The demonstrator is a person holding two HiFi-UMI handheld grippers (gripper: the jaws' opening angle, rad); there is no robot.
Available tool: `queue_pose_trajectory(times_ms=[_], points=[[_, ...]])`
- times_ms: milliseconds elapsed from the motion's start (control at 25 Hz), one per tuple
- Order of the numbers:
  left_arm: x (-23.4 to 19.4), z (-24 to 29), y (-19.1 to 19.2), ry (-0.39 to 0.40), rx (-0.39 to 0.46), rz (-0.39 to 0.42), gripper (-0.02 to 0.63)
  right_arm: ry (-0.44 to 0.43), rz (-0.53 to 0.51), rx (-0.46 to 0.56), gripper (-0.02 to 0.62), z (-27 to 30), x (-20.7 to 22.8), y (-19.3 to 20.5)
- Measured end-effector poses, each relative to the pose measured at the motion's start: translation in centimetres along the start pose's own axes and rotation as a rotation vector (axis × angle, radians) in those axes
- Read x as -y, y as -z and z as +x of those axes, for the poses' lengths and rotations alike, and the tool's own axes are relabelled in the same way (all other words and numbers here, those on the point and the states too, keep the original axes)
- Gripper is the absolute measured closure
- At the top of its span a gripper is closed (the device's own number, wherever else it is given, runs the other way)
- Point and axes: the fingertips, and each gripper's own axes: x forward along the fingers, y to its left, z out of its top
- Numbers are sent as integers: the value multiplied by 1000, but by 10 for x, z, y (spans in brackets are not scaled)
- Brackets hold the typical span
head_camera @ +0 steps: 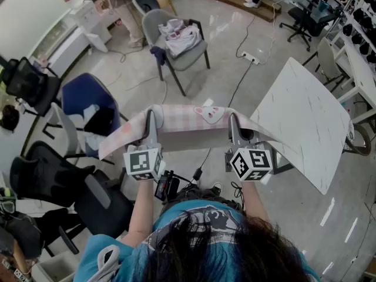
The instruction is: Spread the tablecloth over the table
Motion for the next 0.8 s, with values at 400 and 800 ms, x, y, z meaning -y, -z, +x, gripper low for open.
queue_pose_trajectory(times_ms=[400,800], points=[[-8,-7,7,-31,-10,-44,555,-67,46,-58,549,13,-1,11],[-14,9,-8,-52,27,-24,555,-125,53,-80,545,36,5,2]])
